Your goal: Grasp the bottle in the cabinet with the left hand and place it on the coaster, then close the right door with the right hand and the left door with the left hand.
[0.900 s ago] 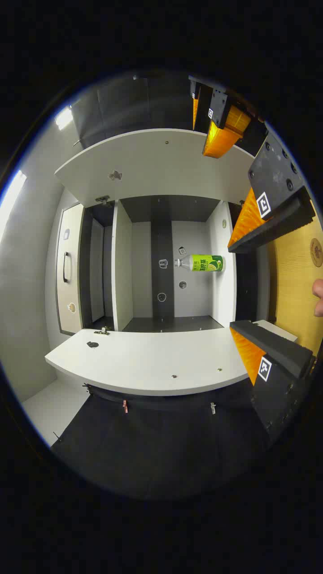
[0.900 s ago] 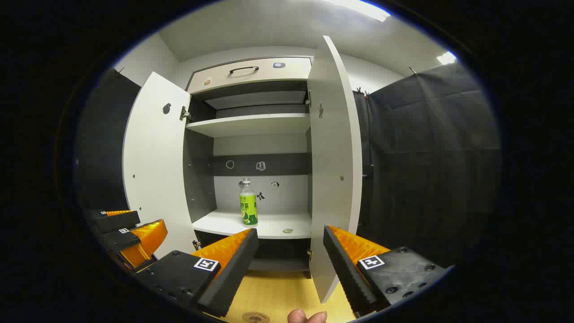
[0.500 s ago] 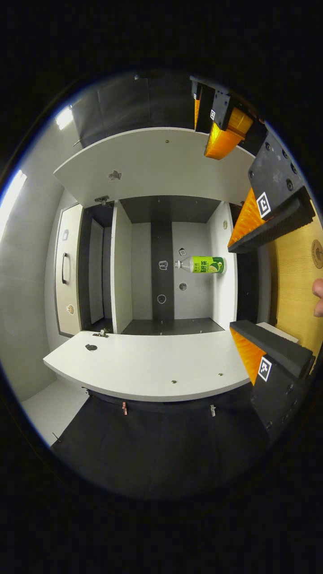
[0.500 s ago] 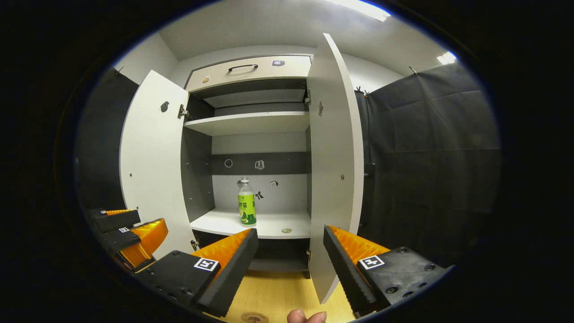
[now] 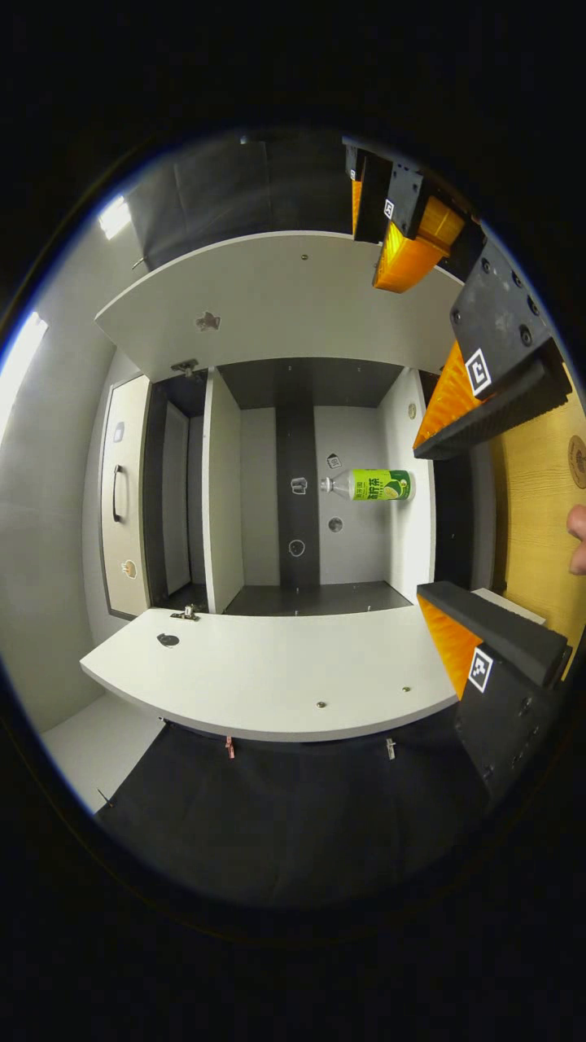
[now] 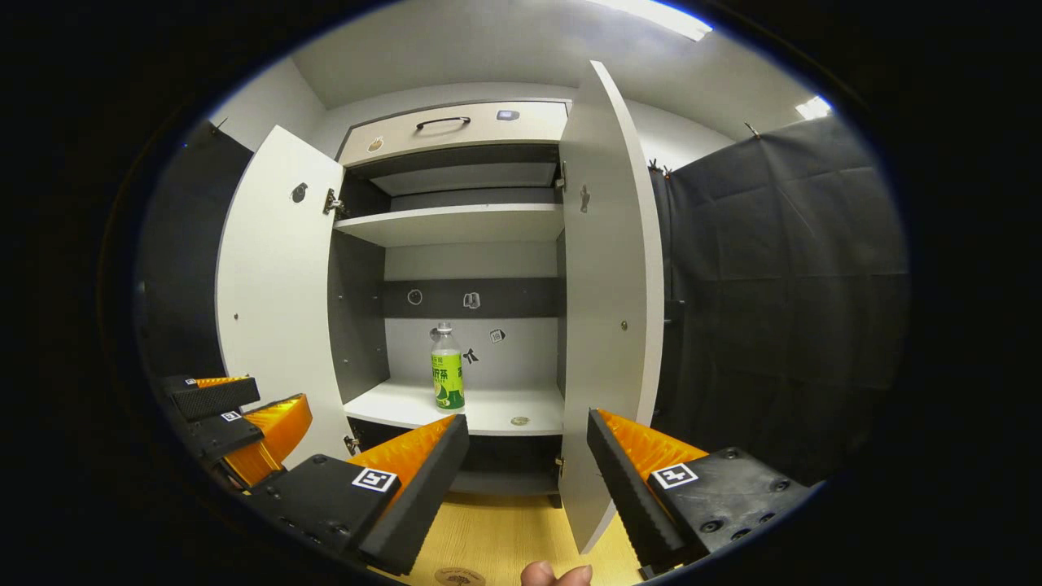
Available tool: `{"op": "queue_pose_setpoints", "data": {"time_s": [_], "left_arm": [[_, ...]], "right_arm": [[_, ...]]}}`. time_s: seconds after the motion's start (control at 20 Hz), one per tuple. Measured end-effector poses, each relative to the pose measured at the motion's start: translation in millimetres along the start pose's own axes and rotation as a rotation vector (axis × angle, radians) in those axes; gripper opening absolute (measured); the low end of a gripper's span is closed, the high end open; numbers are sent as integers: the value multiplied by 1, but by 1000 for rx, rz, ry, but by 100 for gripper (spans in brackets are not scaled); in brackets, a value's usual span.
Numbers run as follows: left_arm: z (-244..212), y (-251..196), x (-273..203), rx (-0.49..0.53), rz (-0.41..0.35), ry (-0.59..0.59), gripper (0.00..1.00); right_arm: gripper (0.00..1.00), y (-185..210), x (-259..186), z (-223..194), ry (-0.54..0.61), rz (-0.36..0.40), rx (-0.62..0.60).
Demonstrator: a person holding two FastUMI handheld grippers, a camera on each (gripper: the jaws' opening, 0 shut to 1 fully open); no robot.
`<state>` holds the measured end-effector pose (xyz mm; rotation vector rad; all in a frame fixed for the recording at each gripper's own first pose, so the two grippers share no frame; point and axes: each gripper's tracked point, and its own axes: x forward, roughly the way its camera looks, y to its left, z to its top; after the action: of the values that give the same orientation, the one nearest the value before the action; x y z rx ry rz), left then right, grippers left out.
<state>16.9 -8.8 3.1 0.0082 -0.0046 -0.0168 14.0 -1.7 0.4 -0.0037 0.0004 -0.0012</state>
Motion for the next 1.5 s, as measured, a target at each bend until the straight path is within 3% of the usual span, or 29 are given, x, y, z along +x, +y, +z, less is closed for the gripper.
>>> {"op": "queue_pose_setpoints", "data": {"time_s": [0.55,0.9,1.1,1.5], "left_arm": [[1,-19,33,13,-35,-11,96],[-2,-43,114,-10,-79,-12,96],[-2,-58,168,-22,-108,-16,96],[-18,-73,280,-22,-98,34,96]], "right_arm": [[97,-11,-7,6,-7,9,-5],[97,-30,-31,5,-5,43,3],[97,-50,-39,6,-24,30,8],[97,-91,-31,9,-41,-18,1]]}}
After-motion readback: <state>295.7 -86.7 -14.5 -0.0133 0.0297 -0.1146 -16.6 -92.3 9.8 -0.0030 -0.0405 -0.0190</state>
